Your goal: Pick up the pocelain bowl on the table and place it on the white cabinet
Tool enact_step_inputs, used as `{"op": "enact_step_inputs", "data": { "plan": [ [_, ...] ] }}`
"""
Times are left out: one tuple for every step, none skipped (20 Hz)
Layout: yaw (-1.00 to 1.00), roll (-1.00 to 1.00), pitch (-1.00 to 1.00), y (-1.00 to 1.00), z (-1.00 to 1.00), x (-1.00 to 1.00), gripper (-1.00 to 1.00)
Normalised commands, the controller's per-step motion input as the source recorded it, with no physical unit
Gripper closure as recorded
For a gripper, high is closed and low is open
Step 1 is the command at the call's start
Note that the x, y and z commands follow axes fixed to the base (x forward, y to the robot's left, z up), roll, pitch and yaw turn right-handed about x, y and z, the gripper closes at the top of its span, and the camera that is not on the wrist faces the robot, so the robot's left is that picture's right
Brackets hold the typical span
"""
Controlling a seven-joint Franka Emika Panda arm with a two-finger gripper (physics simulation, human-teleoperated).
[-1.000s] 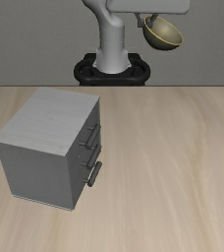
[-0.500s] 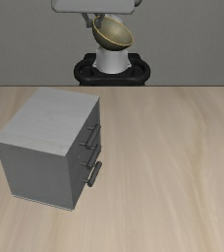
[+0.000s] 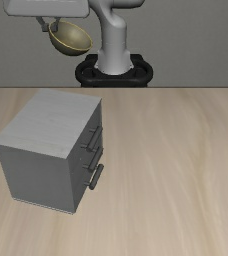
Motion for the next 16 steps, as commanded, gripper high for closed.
{"op": "enact_step_inputs", "data": {
  "plan": [
    [0.00,0.00,0.00,0.00,0.00,1.00,1.00],
    [0.00,0.00,0.00,0.00,0.00,1.00,1.00],
    [0.00,0.00,0.00,0.00,0.00,1.00,1.00],
    [0.00,0.00,0.00,0.00,0.00,1.00,1.00],
    [0.00,0.00,0.00,0.00,0.00,1.00,1.00],
    [0.00,0.00,0.00,0.00,0.00,1.00,1.00],
    [0.00,0.00,0.00,0.00,0.00,1.00,1.00],
    [0.00,0.00,0.00,0.00,0.00,1.00,1.00],
    [0.00,0.00,0.00,0.00,0.00,1.00,1.00],
    [0.00,0.00,0.00,0.00,-1.00,0.00,1.00],
    [0.00,0.00,0.00,0.00,-1.00,0.00,1.00],
    [0.00,0.00,0.00,0.00,-1.00,0.00,1.00],
    [0.00,0.00,0.00,0.00,-1.00,0.00,1.00],
    [0.00,0.00,0.00,0.00,-1.00,0.00,1.00],
    [0.00,0.00,0.00,0.00,-1.00,0.00,1.00],
    [0.00,0.00,0.00,0.00,-1.00,0.00,1.00]
  ]
}}
